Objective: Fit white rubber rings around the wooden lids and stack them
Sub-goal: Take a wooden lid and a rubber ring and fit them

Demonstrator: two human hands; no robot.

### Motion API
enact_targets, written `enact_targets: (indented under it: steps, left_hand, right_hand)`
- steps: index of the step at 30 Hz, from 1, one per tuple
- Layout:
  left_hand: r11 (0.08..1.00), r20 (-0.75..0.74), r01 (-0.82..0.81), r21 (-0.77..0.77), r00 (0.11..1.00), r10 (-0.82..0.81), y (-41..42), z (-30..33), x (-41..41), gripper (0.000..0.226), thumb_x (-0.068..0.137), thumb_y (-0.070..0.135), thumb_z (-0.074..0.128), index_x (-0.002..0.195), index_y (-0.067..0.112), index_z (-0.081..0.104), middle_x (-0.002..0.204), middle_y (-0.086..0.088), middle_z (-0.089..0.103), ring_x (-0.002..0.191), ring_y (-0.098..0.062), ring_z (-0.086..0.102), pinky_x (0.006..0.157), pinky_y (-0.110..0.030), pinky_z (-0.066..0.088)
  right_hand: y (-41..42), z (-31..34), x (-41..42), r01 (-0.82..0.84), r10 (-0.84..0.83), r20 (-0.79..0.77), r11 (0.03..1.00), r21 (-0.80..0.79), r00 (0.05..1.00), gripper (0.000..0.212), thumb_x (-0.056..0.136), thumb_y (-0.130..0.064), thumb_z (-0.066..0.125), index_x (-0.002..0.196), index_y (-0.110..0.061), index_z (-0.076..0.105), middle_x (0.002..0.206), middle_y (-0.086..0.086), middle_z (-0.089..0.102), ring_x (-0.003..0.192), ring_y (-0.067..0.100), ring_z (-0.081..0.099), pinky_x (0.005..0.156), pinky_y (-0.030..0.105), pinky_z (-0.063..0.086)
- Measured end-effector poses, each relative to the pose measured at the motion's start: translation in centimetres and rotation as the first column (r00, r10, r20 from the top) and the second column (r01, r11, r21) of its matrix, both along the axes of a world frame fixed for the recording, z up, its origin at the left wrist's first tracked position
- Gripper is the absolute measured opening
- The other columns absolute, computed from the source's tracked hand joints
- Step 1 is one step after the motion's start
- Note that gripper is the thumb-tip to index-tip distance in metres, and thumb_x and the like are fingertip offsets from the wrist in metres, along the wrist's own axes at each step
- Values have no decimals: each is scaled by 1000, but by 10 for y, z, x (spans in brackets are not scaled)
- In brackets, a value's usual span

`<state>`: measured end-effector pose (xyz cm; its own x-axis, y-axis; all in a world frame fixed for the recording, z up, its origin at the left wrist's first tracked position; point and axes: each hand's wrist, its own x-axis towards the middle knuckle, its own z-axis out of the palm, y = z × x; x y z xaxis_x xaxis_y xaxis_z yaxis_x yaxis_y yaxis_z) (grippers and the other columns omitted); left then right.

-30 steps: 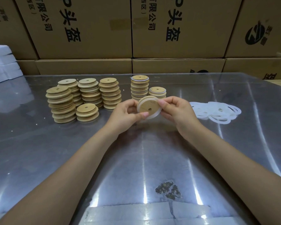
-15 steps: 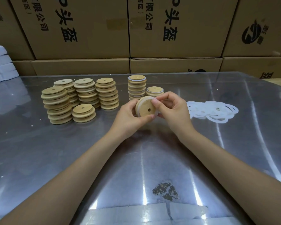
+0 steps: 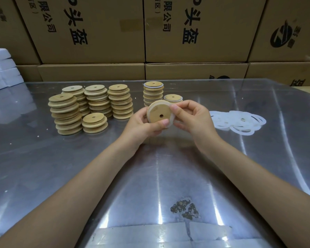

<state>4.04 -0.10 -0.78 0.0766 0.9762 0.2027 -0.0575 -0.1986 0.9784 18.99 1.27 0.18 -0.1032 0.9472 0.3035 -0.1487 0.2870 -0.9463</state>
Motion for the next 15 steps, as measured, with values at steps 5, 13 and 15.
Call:
enact_targets:
  steps: [5, 13, 15]
  left_hand:
    - [990, -147, -90, 112, 983, 106, 2, -2, 3, 29, 78, 7, 75, 100, 17, 59, 84, 3, 63, 74, -7, 65, 61, -18, 51]
    - [979, -216, -75, 190, 969, 116, 7, -3, -1, 28, 74, 4, 77, 86, 23, 61, 69, 11, 61, 60, 1, 57, 54, -15, 49]
    - [987, -180, -51, 154, 981, 79, 6, -3, 0, 27, 76, 5, 76, 93, 20, 62, 75, 6, 63, 64, -1, 60, 56, -16, 51]
  right_hand:
    - [-1, -3, -4, 40, -49, 85, 994, 102, 995, 14, 87, -9, 66, 77, -17, 61, 69, -7, 69, 67, 0, 65, 59, 17, 52]
    - [2, -4, -6, 53, -63, 140, 996, 73, 988, 22, 92, -8, 59, 73, -16, 52, 67, 6, 64, 67, 15, 59, 71, 27, 48]
    - [0, -2, -6, 15, -17, 77, 1000, 27, 997, 20, 93, -8, 57, 75, -15, 51, 72, 9, 64, 71, 17, 57, 66, 22, 47]
